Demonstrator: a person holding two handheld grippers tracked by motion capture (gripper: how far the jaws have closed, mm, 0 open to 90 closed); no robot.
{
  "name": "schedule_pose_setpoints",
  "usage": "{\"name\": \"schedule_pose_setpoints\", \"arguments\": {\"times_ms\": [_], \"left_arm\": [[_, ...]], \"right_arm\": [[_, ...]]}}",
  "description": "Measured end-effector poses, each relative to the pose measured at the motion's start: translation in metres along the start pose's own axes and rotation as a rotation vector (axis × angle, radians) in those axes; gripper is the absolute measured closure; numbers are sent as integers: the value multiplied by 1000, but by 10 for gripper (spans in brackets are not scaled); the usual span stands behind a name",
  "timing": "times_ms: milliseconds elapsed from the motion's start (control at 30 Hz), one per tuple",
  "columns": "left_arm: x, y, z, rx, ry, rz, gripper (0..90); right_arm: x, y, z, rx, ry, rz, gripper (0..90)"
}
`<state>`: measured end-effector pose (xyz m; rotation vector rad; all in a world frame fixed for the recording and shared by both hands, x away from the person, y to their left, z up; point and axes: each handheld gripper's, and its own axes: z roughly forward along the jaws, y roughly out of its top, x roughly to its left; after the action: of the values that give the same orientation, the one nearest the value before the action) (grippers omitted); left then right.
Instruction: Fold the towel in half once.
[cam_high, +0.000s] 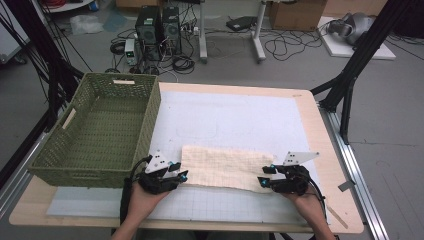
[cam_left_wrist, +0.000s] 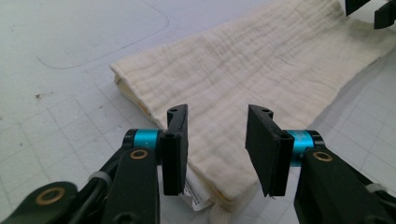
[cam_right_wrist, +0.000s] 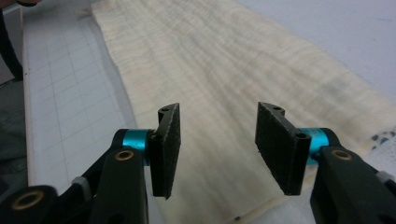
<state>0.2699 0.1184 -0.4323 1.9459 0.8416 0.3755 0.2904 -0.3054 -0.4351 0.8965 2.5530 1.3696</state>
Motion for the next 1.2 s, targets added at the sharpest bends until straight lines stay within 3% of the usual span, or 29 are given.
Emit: {"name": "schedule_pose_setpoints", "arguments": {"times_ms": [233, 1200], "left_arm": [[1, 0, 1, 1, 3, 5, 513], [1, 2, 1, -10, 18, 25, 490]], "right_arm": [[-4, -1, 1, -5, -9, 10, 405], [-4, 0, 2, 15, -30, 0, 391]]}}
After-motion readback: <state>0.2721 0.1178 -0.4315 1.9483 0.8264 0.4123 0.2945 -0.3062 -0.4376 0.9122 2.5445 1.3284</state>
